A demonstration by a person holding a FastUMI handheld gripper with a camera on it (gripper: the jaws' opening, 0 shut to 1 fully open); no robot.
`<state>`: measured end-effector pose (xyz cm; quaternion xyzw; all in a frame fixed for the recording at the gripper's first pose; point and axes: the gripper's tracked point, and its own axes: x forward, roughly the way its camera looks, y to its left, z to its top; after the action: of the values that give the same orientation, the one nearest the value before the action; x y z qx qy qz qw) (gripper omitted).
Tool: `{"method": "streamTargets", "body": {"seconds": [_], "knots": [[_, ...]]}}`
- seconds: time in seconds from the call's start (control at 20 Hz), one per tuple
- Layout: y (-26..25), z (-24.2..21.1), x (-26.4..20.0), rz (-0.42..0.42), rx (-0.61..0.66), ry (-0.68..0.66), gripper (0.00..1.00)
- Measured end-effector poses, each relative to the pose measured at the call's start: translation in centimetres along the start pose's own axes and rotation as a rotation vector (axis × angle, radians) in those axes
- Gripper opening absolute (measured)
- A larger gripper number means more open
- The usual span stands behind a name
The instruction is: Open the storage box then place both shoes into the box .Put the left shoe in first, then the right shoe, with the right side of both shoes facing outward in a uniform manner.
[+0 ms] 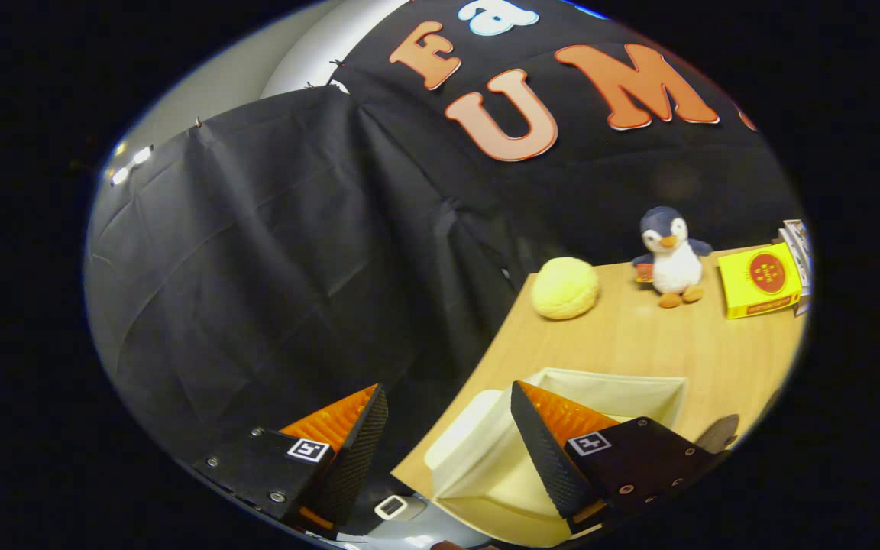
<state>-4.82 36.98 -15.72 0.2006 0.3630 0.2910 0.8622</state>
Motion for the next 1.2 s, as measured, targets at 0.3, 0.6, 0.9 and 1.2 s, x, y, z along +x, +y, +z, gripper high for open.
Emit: {"method": "streamTargets", "body": {"seconds": [0.3,0.6,0.9,1.2], "knots": [[-13.2,-3.9,-4.8,-0.264,-0.005,0.026,0.97],[-21.5,-9.4,-9.3,-0.422,0.022,0.110,0.96],[-24.9,-15.6,-11.3,-0.494,-0.004,0.205,0.90],[-27.2,-20.4,-12.1,-0.515,-0.001,0.271,0.87]]}}
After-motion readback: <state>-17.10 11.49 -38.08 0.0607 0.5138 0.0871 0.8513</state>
